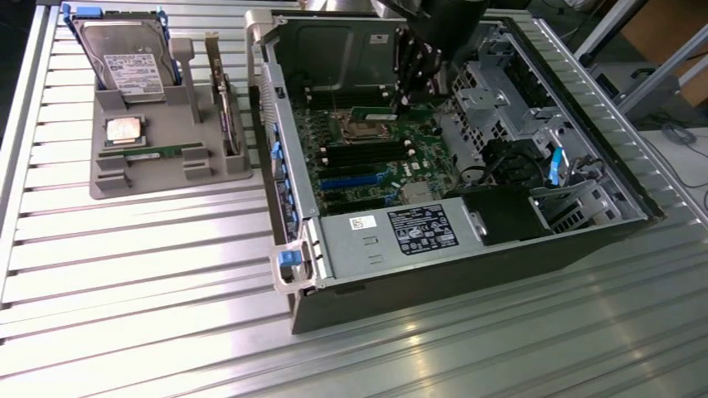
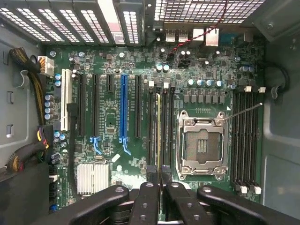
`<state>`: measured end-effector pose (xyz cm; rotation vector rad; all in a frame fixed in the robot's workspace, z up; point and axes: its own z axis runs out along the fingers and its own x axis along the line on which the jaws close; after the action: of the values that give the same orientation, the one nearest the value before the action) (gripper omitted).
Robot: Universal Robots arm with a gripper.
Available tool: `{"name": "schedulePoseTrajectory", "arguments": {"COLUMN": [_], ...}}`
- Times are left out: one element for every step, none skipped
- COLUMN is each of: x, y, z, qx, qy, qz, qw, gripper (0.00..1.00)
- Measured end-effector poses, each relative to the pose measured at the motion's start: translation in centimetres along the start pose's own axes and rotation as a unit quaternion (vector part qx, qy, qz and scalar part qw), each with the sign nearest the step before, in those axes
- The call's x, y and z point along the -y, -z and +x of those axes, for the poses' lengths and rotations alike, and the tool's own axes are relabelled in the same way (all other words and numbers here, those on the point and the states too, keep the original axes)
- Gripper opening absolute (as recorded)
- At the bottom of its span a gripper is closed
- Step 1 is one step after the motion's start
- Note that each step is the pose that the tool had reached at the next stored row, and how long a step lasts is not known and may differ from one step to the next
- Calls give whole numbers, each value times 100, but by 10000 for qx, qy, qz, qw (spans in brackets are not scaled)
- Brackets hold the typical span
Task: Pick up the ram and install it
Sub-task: 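Insert the ram into the slot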
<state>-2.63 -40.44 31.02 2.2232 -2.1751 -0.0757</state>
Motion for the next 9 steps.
{"name": "schedulePoseTrajectory", "arguments": {"x": [-2,-4,-5,-6,-5,-5,-5,-5,-5], "y": [-6,-16,-17,-20,-21,-23,-25,-27,-29], "z": [1,2,3,3,3,3,3,3,3], "qx": [-1,-2,-9,-9,-10,-12,-13,-14,-16], "qy": [0,0,0,-6,-8,-9,-9,-8,-7], "qz": [0,0,0,61,144,247,302,349,422], "qw": [10000,10000,10000,10000,9999,9997,9995,9994,9991], "gripper": [13,13,13,13,13,13,13,13,13]}}
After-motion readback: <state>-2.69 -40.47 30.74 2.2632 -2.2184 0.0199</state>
